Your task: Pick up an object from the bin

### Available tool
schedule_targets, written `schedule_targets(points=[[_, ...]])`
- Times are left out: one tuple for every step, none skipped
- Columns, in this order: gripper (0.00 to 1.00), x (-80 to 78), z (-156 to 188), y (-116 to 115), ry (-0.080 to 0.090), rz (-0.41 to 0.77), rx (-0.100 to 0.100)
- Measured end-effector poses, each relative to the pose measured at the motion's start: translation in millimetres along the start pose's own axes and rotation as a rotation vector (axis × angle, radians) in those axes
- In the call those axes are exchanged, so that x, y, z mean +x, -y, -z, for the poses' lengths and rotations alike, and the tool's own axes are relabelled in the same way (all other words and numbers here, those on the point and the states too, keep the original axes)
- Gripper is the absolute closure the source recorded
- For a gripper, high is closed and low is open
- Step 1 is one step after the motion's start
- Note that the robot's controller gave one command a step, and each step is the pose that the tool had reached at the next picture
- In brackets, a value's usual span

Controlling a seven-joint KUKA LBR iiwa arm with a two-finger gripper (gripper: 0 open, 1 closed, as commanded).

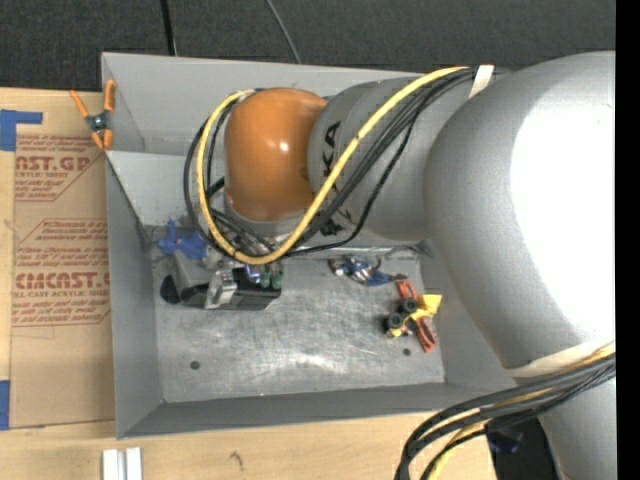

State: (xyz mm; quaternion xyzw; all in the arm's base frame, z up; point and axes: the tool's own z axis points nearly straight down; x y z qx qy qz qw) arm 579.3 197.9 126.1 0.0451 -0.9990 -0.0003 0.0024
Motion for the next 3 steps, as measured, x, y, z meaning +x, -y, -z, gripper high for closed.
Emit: schedule_targets(points=[[1.00,-3.6,23,0,0.003,-0.053,0.001],[1.00,1.4,49,1,-0.005,-0.019,0.003],[1.00,-0.4,80,0,-0.001,-0.028,0.002]])
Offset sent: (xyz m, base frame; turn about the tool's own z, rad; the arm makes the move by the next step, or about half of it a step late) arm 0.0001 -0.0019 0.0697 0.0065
